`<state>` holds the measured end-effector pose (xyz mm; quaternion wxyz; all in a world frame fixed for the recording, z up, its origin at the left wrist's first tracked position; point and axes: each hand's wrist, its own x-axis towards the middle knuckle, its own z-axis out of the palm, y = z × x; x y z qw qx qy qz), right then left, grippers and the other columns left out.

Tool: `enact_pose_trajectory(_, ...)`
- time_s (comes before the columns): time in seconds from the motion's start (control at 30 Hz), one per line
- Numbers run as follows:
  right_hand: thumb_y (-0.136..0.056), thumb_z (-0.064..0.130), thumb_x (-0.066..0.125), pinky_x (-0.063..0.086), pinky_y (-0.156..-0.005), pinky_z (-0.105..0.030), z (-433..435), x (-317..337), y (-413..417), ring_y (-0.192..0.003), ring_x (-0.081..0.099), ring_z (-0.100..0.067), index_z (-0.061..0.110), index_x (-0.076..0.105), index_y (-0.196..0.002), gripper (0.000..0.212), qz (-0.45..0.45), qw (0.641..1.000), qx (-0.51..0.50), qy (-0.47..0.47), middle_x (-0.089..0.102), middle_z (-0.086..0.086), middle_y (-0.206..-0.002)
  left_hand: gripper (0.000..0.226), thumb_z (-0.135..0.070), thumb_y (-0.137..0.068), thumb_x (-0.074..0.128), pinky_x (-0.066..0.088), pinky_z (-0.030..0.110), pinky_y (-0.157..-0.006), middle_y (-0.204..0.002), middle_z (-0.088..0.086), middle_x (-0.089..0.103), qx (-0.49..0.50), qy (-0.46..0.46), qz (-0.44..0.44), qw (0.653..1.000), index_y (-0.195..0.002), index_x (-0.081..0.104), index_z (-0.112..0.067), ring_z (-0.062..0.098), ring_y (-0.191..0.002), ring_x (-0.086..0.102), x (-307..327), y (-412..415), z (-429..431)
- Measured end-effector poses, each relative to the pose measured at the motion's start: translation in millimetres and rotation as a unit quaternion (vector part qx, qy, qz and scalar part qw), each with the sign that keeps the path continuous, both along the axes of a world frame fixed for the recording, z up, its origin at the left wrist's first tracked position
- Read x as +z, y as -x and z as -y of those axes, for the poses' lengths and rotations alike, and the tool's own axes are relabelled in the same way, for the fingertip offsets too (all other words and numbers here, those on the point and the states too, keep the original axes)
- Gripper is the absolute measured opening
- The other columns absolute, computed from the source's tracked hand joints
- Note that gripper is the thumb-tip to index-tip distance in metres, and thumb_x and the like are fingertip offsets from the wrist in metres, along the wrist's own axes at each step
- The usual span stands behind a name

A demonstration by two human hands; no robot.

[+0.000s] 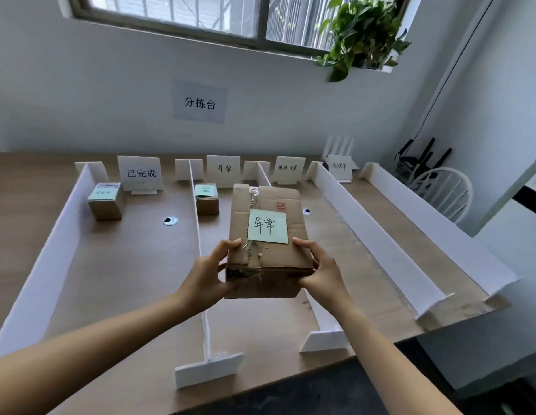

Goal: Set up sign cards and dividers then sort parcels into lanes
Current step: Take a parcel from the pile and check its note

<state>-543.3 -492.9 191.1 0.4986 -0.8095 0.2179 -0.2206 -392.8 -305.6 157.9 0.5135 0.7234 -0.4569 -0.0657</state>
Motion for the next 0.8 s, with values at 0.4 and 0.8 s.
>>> enact_pose_trajectory(0.4, -0.06, -0.014, 0.054, 0.043, -0.07, -0.005, 42, -37, -61, -0.098, 0.06, -0.011, 0.03, 0.062, -0.122, 0.077, -0.082, 0.996, 0.047, -0.006, 0.062, 0.009, -0.112, 0.086, -0.003, -0.075, 0.076, 0.042, 0.002, -0.082, -0.112, -0.05, 0.048, 0.049, -0.083, -0.044, 0.994, -0.107, 0.03, -0.068, -0.017, -0.098, 0.057, -46, -40, 32)
enact_pose_trajectory(0.8, -0.059, -0.018, 0.049, 0.05, -0.099, -0.03, 75, -117, -134, -0.116, 0.058, -0.013, 0.042, 0.061, -0.11, 0.08, -0.155, 0.985, 0.075, -0.011, 0.063, 0.014, -0.113, 0.08, -0.009, -0.068, 0.074, 0.049, 0.011, -0.08, -0.109, -0.042, 0.056, 0.091, -0.134, -0.108, 0.981, -0.108, 0.033, -0.065, -0.008, -0.096, 0.062, -114, -81, 56)
